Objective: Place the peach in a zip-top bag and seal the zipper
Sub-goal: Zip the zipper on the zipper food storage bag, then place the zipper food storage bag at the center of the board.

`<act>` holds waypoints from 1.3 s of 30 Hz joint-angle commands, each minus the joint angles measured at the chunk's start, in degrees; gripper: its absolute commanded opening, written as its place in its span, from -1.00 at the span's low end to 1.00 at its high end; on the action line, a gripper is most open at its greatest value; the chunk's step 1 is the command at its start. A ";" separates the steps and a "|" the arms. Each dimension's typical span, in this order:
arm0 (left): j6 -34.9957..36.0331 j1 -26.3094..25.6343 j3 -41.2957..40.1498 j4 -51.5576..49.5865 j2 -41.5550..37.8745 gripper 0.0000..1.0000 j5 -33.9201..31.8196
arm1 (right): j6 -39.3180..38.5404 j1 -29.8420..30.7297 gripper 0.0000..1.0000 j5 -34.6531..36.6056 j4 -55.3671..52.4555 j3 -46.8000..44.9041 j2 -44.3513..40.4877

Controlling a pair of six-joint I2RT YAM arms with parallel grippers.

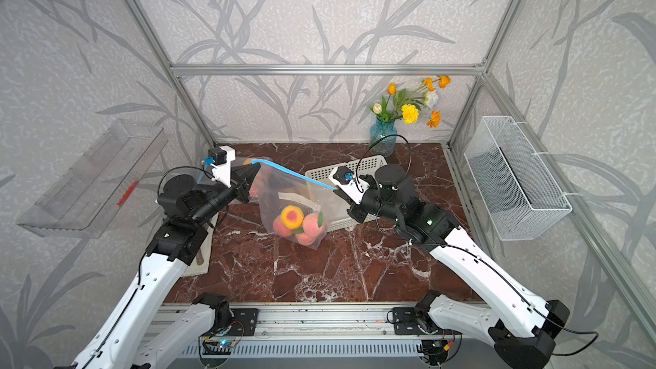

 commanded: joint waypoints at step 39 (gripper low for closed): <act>-27.67 3.67 2.62 -24.15 8.56 0.98 -52.30 | 27.72 -3.61 0.82 22.30 11.16 -0.26 9.35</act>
